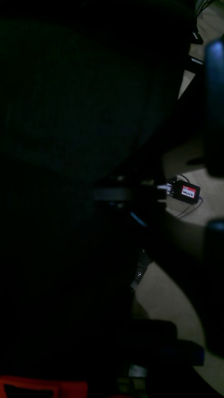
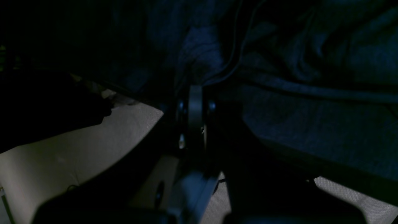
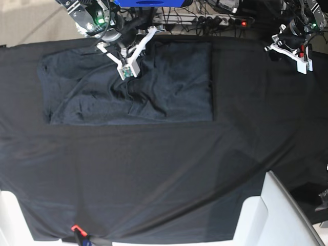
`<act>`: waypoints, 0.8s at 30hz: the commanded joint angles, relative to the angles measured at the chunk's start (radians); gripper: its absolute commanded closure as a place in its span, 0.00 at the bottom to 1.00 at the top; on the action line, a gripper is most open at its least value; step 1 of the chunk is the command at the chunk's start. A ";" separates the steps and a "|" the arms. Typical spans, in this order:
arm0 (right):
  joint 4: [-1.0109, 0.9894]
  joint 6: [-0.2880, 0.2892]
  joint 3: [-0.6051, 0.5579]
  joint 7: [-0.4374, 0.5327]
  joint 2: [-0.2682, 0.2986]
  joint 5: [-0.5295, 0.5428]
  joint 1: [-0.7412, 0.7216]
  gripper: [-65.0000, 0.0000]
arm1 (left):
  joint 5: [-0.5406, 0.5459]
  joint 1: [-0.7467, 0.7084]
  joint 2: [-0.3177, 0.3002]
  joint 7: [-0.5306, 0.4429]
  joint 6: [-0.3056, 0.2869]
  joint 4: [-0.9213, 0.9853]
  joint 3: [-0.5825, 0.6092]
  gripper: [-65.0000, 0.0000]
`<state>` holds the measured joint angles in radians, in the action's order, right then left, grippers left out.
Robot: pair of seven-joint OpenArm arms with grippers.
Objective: Fold the T-shirt properly
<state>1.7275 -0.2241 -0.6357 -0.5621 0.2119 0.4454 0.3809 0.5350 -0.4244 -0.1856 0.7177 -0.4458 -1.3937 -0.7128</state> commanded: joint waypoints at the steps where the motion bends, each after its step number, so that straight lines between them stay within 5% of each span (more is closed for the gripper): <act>1: 0.013 0.005 0.003 0.012 -0.001 0.005 0.000 0.99 | 0.014 -0.004 -0.013 -0.014 -0.005 -0.013 -0.006 1.00; 18: 0.010 0.005 0.093 0.003 -0.001 0.005 -0.001 0.96 | 0.014 -0.008 -0.013 -0.014 -0.005 -0.013 -0.006 1.00; 24: 0.016 -0.039 0.090 0.004 0.031 0.002 0.000 0.65 | 0.014 -0.009 -0.013 -0.014 -0.005 -0.013 -0.006 1.00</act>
<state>1.7267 -0.2592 -0.5495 -0.5686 0.2310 0.4492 0.3801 0.5350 -0.4297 -0.1856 0.7177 -0.4458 -1.3937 -0.7128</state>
